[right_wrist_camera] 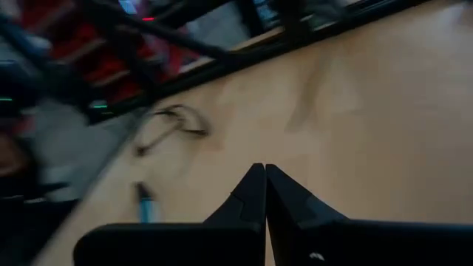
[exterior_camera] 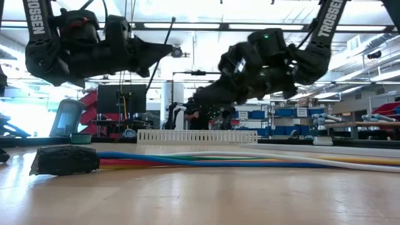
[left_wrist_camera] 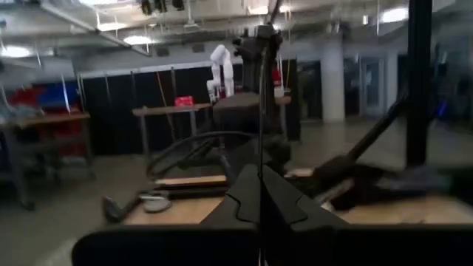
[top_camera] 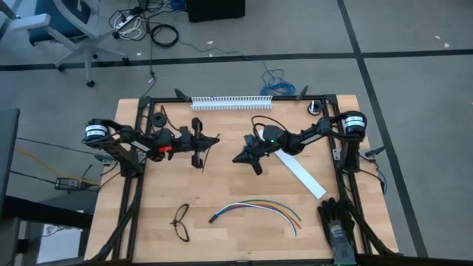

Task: Ziptie cables
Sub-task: Wrap the zip tie around the cable wires

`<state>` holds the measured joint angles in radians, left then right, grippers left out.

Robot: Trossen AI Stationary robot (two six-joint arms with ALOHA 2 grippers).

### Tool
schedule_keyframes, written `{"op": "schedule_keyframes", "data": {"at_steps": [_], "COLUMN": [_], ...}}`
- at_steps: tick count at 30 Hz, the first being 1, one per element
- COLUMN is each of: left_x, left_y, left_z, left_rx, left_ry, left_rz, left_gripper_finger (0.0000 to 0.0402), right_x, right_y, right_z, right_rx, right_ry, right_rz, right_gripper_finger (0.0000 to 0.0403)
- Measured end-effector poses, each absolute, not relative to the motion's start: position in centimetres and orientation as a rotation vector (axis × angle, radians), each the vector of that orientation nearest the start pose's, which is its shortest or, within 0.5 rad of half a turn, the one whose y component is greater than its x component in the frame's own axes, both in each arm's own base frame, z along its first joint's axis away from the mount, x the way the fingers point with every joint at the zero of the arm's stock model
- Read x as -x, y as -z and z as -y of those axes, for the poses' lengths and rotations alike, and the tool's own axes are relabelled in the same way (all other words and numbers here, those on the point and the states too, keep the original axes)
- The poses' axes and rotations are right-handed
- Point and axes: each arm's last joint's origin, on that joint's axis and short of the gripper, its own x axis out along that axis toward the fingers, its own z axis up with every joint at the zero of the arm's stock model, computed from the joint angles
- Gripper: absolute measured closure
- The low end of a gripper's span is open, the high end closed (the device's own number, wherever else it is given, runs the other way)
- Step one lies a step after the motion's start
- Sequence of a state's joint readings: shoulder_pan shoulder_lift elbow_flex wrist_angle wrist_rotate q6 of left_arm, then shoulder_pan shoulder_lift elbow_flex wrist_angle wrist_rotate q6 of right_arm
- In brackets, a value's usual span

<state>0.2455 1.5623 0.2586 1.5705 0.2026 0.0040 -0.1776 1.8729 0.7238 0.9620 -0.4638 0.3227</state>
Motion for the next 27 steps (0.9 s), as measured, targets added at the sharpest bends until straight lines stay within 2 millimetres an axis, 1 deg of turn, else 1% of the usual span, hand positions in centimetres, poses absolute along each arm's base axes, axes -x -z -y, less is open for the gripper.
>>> {"op": "schedule_keyframes", "data": {"at_steps": [2,4,7,10,16,20,27], "left_x": [-22.6,-22.7,-23.2,-23.9,-25.2,-25.8,-26.9], "left_y": [-16.9,-17.0,-17.3,-18.1,-19.6,-20.1,-21.1], "left_z": [-5.0,-4.7,-4.1,-3.8,-3.4,-3.2,-3.2], "left_rx": [0.013,0.032,0.031,0.004,-0.033,-0.032,-0.056], "left_ry": [-0.029,-0.014,0.017,0.027,0.028,0.032,0.031], "left_rz": [0.241,0.250,0.261,0.302,0.367,0.386,0.397], "left_gripper_finger": [0.0401,0.0401,0.0401,0.0401,0.0401,0.0401,0.0401], "right_x": [-33.7,-33.3,-33.5,-34.1,-34.8,-34.9,-35.9], "right_y": [-13.9,-14.1,-14.8,-15.4,-16.8,-17.6,-19.4], "right_z": [4.5,4.1,3.3,2.7,2.8,3.3,3.4], "right_rx": [-0.319,-0.254,-0.192,-0.146,-0.083,-0.038,-0.016], "right_ry": [-0.201,-0.169,-0.137,-0.146,-0.150,-0.137,-0.144], "right_rz": [-0.217,-0.211,-0.178,-0.150,-0.050,0.028,0.109], "right_gripper_finger": [0.0403,0.0403,0.0403,0.0403,0.0400,0.0379,0.0323]}}
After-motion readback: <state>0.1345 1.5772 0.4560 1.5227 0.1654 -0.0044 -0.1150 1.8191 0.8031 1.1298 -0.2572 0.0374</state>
